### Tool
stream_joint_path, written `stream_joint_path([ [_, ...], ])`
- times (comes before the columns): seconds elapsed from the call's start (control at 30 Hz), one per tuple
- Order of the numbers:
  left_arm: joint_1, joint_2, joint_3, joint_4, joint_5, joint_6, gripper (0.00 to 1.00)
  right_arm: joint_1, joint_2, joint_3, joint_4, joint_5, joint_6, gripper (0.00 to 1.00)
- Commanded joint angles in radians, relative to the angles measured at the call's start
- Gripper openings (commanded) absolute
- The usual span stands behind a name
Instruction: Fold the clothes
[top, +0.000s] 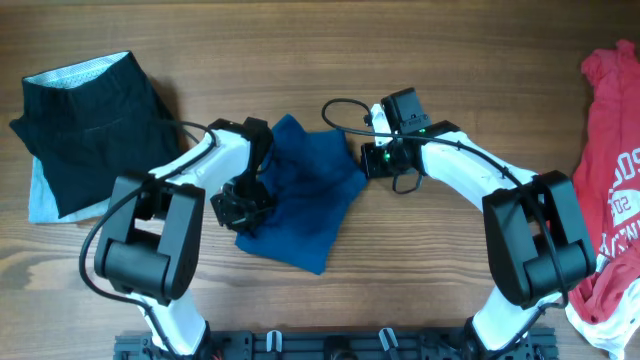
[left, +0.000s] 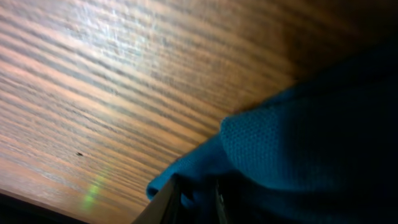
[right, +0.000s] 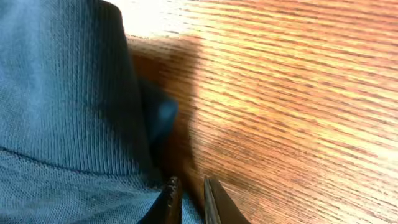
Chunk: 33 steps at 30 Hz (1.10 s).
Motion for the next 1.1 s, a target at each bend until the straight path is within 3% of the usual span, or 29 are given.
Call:
stream_joint_path([
  [0.0,-0.005,-0.074,-0.029,0.015,0.029,-0.048,0.21,0.001,-0.002,0.011,-0.009,0.024,-0.011,0.15],
  [0.1,0.007,-0.171,-0.029,0.031,-0.024,-0.062,0.26,-0.011,-0.048,0.014,-0.038,0.076,-0.010,0.15],
  [0.13,0.014,-0.219,-0.029,0.048,-0.045,-0.061,0.34,-0.017,-0.072,0.014,-0.048,0.093,-0.010,0.16],
  [0.2,0.026,-0.293,-0.029,0.089,-0.070,-0.042,0.63,-0.029,-0.137,0.014,-0.075,0.124,-0.011,0.18],
  [0.23,0.029,-0.317,-0.029,0.110,-0.074,-0.026,0.70,-0.035,-0.170,0.014,-0.092,0.143,-0.011,0.19],
  [0.37,0.037,-0.394,-0.029,0.274,-0.068,0.112,0.82,-0.051,-0.298,0.014,-0.149,0.183,-0.011,0.24],
  [0.57,0.037,-0.328,-0.029,0.451,0.046,0.267,0.84,-0.052,-0.391,0.014,-0.210,0.185,-0.010,0.29],
  [0.87,0.037,-0.063,-0.029,0.532,0.188,0.341,0.83,-0.052,-0.389,0.014,-0.255,0.186,-0.009,0.29],
  [0.97,0.037,0.005,-0.029,0.545,0.264,0.371,0.75,-0.052,-0.389,0.014,-0.259,0.186,-0.009,0.29],
  [1.07,0.037,0.034,-0.029,0.546,0.272,0.387,0.58,-0.052,-0.389,0.014,-0.259,0.186,-0.010,0.29],
])
